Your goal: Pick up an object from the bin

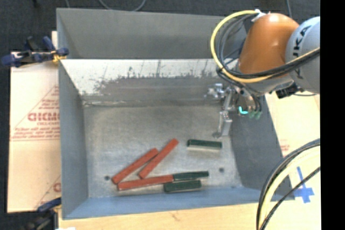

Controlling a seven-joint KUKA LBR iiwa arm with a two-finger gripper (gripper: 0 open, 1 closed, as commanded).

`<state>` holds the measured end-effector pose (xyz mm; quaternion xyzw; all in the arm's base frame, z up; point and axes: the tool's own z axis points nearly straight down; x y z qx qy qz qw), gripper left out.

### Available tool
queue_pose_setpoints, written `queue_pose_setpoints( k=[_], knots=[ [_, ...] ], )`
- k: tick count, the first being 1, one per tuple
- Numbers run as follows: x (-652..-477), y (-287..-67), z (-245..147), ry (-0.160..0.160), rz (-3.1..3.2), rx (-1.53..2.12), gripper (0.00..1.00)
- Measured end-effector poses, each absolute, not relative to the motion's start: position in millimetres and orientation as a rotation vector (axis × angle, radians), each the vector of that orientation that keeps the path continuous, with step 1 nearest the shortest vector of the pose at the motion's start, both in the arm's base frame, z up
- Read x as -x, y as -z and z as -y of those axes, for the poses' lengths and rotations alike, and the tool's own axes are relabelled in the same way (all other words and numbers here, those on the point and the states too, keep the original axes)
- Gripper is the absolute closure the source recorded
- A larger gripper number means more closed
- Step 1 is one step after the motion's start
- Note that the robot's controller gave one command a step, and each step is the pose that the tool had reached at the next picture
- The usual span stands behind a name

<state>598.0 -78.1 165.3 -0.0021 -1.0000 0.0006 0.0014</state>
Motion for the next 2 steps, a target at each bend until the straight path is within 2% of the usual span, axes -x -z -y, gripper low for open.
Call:
queue_pose_setpoints(
  k=[1, 2],
  knots=[
    [-579.2, -66.6, 74.5, -0.001, 3.14, 0.038, 0.0],
    [-581.7, -71.4, 75.0, -0.004, 3.147, 0.034, 1.0]
  ],
)
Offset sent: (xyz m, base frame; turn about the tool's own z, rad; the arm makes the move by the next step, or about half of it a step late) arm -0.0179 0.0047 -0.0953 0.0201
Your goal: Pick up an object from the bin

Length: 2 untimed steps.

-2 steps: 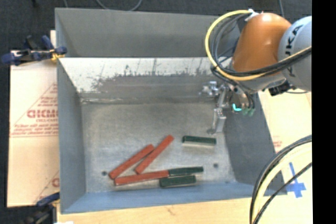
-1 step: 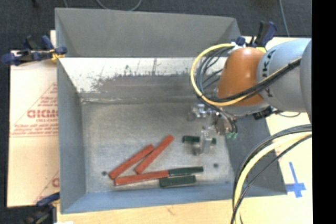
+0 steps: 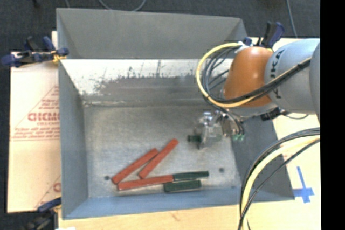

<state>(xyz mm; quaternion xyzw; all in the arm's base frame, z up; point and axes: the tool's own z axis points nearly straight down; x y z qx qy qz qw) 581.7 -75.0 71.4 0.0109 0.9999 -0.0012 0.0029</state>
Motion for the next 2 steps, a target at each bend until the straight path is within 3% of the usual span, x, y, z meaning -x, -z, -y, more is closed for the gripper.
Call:
queue_pose_setpoints(
  k=[1, 2],
  knots=[
    [-603.9, -157.2, 52.8, 0.003, -3.127, -0.002, 1.0],
    [-643.8, -237.7, 62.0, 0.005, -3.126, 0.039, 1.0]
  ],
)
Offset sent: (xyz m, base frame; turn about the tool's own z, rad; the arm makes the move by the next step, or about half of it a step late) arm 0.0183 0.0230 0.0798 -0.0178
